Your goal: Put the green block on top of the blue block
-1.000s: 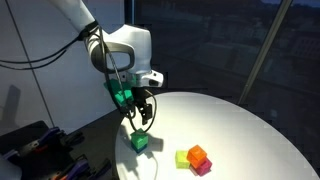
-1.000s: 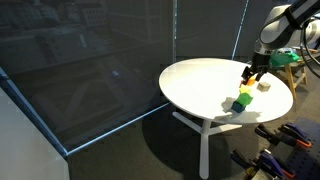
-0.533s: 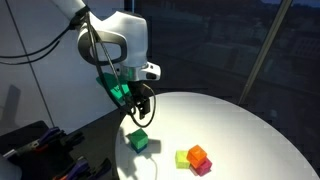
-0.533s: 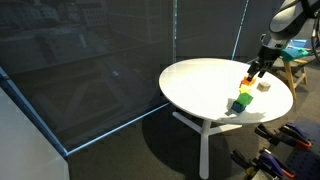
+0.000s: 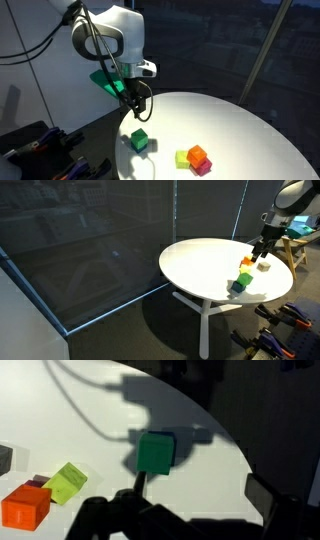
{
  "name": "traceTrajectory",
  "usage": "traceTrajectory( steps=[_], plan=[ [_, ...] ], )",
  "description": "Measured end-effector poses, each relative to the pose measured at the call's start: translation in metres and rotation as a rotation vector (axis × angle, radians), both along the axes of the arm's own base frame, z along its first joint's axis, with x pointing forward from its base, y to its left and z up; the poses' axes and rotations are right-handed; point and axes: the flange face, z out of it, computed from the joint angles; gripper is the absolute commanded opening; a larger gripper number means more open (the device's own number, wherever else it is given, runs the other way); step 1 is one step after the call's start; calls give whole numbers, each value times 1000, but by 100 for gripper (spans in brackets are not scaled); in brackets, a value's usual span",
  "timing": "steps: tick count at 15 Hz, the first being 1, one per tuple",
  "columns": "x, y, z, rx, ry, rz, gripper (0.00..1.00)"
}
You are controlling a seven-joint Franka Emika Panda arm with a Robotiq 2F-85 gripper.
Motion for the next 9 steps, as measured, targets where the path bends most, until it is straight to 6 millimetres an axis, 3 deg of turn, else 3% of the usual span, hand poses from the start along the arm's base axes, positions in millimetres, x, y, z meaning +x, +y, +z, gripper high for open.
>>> traceTrajectory(
  steps=[9],
  plan=[
    [0, 2, -3, -17, 15, 11, 100]
  ],
)
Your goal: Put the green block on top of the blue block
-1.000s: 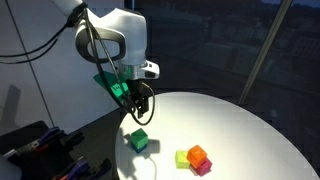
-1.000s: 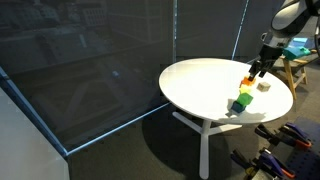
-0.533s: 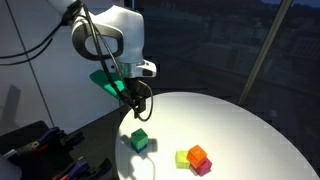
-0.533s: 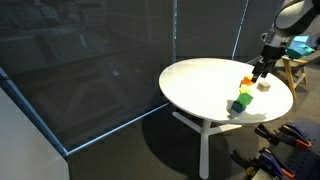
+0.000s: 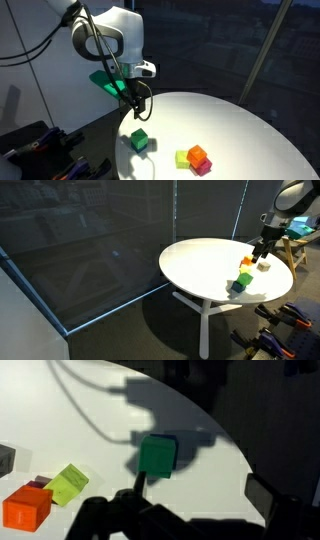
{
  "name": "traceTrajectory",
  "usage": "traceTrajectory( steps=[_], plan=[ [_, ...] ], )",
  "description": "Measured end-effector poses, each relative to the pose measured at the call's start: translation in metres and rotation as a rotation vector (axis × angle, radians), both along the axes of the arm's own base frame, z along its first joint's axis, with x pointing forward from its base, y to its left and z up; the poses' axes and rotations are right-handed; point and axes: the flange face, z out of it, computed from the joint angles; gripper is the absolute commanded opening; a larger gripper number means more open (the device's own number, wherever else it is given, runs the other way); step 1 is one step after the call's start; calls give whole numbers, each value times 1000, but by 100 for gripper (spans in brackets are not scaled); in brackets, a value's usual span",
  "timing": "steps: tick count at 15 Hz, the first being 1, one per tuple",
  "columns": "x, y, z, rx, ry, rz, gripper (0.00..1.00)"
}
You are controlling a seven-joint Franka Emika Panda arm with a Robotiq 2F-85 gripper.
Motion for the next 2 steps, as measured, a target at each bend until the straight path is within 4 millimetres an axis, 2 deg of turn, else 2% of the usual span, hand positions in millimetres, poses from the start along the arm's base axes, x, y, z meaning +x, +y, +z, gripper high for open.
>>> traceTrajectory(
  steps=[2],
  plan=[
    [0, 0, 0, 0, 0, 0, 100]
  ],
)
